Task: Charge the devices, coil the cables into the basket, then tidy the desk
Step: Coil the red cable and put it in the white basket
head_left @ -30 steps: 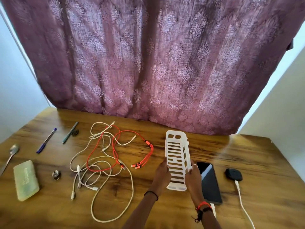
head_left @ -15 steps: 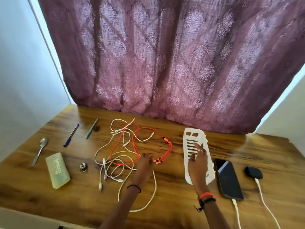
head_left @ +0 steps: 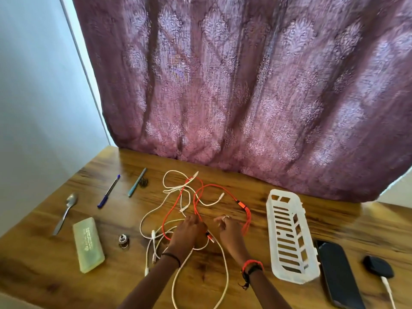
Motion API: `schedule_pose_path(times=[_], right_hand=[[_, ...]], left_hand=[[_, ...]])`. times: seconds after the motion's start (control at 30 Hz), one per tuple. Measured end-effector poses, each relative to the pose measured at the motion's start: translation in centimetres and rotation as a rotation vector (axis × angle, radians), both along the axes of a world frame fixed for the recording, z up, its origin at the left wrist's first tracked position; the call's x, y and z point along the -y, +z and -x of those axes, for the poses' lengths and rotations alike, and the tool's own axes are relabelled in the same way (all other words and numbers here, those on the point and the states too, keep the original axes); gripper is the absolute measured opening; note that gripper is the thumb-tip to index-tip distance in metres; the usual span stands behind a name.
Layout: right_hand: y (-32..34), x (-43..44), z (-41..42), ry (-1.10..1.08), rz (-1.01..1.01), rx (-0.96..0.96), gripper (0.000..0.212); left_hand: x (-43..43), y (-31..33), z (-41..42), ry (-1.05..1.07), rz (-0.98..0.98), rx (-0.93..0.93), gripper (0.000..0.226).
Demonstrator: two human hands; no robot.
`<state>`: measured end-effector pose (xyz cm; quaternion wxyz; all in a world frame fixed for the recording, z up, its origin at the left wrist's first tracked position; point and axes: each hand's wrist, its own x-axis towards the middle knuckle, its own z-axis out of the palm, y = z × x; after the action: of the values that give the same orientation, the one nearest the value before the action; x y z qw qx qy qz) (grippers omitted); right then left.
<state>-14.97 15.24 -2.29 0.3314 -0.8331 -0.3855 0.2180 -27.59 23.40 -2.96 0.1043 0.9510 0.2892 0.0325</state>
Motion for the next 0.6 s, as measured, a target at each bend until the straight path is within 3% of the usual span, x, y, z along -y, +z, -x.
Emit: schedule_pose_path(times=[0.07,0.27,0.6], right_hand=[[-0.4,-0.7,-0.2,0.029,0.032,0.016,0.028],[-0.6,-2.1,-1.8,0.062,0.085,-0.061,0.03],[1.8,-5.0,-3.7,0.194,-0.102,-0.202,0.033]], left_hand=[[-0.9,-0.2,-0.1,-0.028,-0.041,-0.077,0.034],[-2.9,-0.1,-1.0,-0.159,-0.132,-0.197,0.027],[-5.2,5.0,-0.9,-0.121,0.014,0.227,0.023]])
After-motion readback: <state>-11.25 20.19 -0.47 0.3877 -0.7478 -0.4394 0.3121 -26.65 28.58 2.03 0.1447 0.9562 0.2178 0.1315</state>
